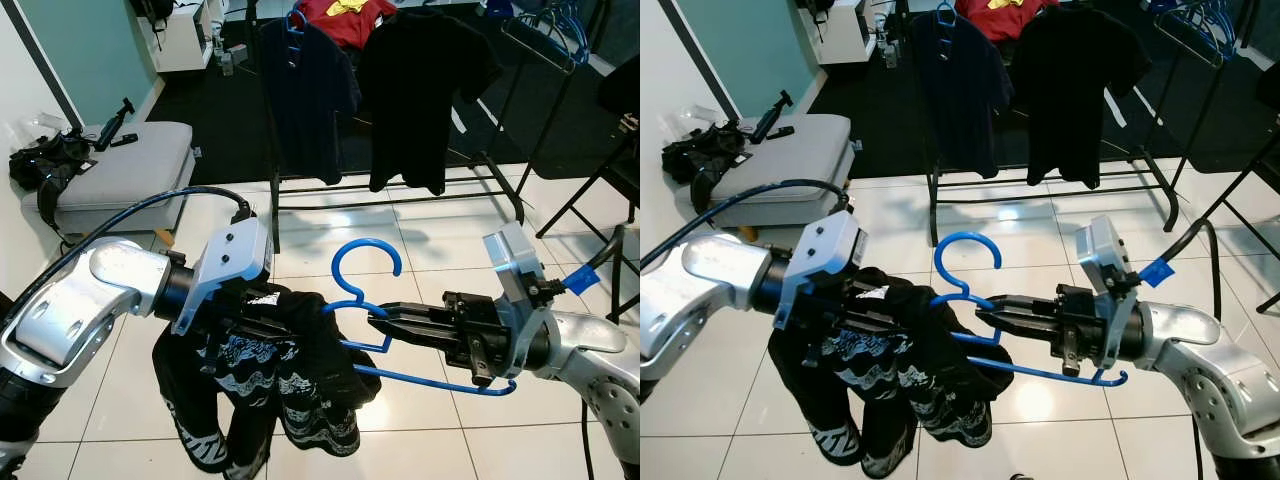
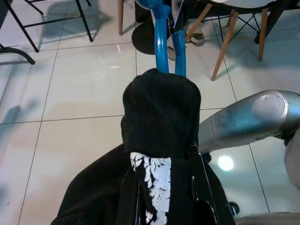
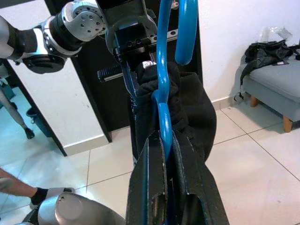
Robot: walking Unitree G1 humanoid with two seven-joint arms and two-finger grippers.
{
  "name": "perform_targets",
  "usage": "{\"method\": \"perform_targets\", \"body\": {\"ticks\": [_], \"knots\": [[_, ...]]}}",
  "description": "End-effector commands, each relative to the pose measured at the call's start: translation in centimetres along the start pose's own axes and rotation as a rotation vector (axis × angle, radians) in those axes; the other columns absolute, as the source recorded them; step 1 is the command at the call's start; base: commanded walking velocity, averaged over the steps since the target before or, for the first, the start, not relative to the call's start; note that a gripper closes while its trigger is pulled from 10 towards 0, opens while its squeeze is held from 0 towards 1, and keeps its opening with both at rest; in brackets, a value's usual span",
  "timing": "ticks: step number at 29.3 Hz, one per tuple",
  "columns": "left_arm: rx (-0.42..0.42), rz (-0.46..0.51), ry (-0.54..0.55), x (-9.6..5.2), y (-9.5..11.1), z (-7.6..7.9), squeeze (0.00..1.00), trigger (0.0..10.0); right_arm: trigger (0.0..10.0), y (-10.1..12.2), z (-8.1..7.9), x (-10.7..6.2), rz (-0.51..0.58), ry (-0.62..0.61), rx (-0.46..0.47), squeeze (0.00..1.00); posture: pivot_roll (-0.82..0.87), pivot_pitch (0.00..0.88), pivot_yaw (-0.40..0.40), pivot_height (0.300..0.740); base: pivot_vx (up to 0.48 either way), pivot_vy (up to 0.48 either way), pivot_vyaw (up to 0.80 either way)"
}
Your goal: Hang hanger
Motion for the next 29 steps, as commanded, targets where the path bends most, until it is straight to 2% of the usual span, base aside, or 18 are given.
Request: {"method": "perform_targets", "body": {"ticks": [1, 2, 6, 9, 10, 11, 12, 14, 15, 19, 21, 22, 23, 24, 26, 27, 28, 29], "knots": [[-0.036, -0.039, -0.026, 0.4, -1.1, 0.6, 0.00, 0.0, 10.0, 1.1, 0.0, 0.3, 0.047, 0.010, -0.050, 0.82, -0.02, 0.136, 0.060, 0.740, 0.000, 0.000, 0.00], [-0.031, -0.030, 0.013, 0.4, -1.0, 0.1, 0.00, 0.0, 10.0, 1.3, 0.3, 0.2, 0.063, -0.027, -0.047, 1.00, -0.02, 0.135, 0.058, 0.740, 0.000, 0.000, 0.00], [-0.028, -0.024, 0.041, 0.3, -1.0, -0.2, 0.00, 0.0, 10.0, 1.3, 0.6, 0.1, 0.075, -0.053, -0.044, 1.00, -0.02, 0.135, 0.058, 0.740, 0.000, 0.000, 0.00], [0.007, 0.001, 0.168, -0.8, -0.6, -1.8, 0.00, 0.0, 10.0, 1.2, 1.1, -0.9, 0.085, -0.137, -0.051, 1.00, -0.03, 0.137, 0.056, 0.740, 0.000, 0.000, 0.00], [0.007, 0.001, 0.168, -0.8, -0.6, -1.8, 0.00, 0.0, 10.0, 1.2, 1.1, -0.9, 0.085, -0.137, -0.051, 1.00, -0.03, 0.137, 0.056, 0.740, 0.000, 0.000, 0.00], [0.018, 0.008, 0.234, -1.5, -0.4, -2.7, 0.00, 0.0, 10.0, 1.1, 1.2, -1.5, 0.092, -0.173, -0.049, 1.00, -0.03, 0.139, 0.053, 0.740, 0.000, 0.000, 0.00], [0.018, 0.008, 0.234, -1.5, -0.4, -2.7, 0.00, 0.0, 10.0, 1.1, 1.2, -1.5, 0.092, -0.173, -0.049, 1.00, -0.03, 0.139, 0.053, 0.740, 0.000, 0.000, 0.00], [0.044, 0.022, 0.362, -3.0, -0.1, -4.2, 0.00, 0.0, 10.0, 0.8, 1.2, -3.5, 0.124, -0.273, -0.039, 1.00, -0.03, 0.142, 0.053, 0.740, 0.000, 0.000, 0.00], [0.044, 0.022, 0.362, -3.0, -0.1, -4.2, 0.00, 0.0, 10.0, 0.8, 1.2, -3.5, 0.124, -0.273, -0.039, 1.00, -0.03, 0.142, 0.053, 0.740, 0.000, 0.000, 0.00], [0.062, 0.041, 0.439, -4.3, 0.3, -5.1, 0.00, 0.0, 10.0, 0.9, 1.0, -5.6, 0.182, -0.377, -0.038, 1.00, -0.04, 0.149, 0.055, 0.740, 0.000, 0.000, 0.00], [0.087, 0.112, 0.508, -5.6, 1.3, -5.8, 0.00, 0.0, 10.0, 1.5, 1.1, -8.9, 0.339, -0.550, -0.034, 1.00, -0.05, 0.156, 0.061, 0.740, 0.000, 0.000, 0.00], [0.087, 0.112, 0.508, -5.6, 1.3, -5.8, 0.00, 0.0, 10.0, 1.5, 1.1, -8.9, 0.339, -0.550, -0.034, 1.00, -0.05, 0.156, 0.061, 0.740, 0.000, 0.000, 0.00], [0.104, 0.159, 0.534, -6.2, 2.0, -6.1, 0.00, 0.0, 10.0, 1.7, 1.0, -10.8, 0.448, -0.645, -0.023, 0.66, -0.06, 0.162, 0.055, 0.740, 0.000, 0.000, 0.00], [0.126, 0.209, 0.552, -6.7, 2.8, -6.4, 0.00, 0.0, 10.0, 1.5, 0.9, -12.6, 0.563, -0.729, 0.002, 0.00, -0.06, 0.163, 0.056, 0.740, 0.000, 0.000, 0.00], [0.126, 0.209, 0.552, -6.7, 2.8, -6.4, 0.00, 0.0, 10.0, 1.5, 0.9, -12.6, 0.563, -0.729, 0.002, 0.00, -0.06, 0.163, 0.056, 0.740, 0.000, 0.000, 0.00], [0.151, 0.255, 0.559, -7.0, 3.7, -6.6, 0.00, 0.0, 10.0, 1.0, 0.8, -14.1, 0.659, -0.798, 0.034, 0.00, -0.06, 0.165, 0.057, 0.740, 0.000, 0.000, 0.00], [0.151, 0.255, 0.559, -7.0, 3.7, -6.6, 0.00, 0.0, 10.0, 1.0, 0.8, -14.1, 0.659, -0.798, 0.034, 0.00, -0.06, 0.165, 0.057, 0.740, 0.000, 0.000, 0.00], [0.181, 0.300, 0.562, -7.3, 4.6, -6.8, 0.00, 0.0, 10.0, 0.4, 0.8, -15.4, 0.752, -0.858, 0.071, 0.00, -0.06, 0.164, 0.056, 0.740, 0.000, 0.000, 0.00]]}}
Point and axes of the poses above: a point about 5 cm out from each wrist's last joint towards the gripper, its own x axis pointing out of the wrist towards the gripper, its own y axis along the axis of the wrist's last joint, z = x × y, the point moved 1 cm from there along x, pointing out of the wrist towards the gripper, and after that the axes turned 4 degrees about x, right-handed, at the moved point
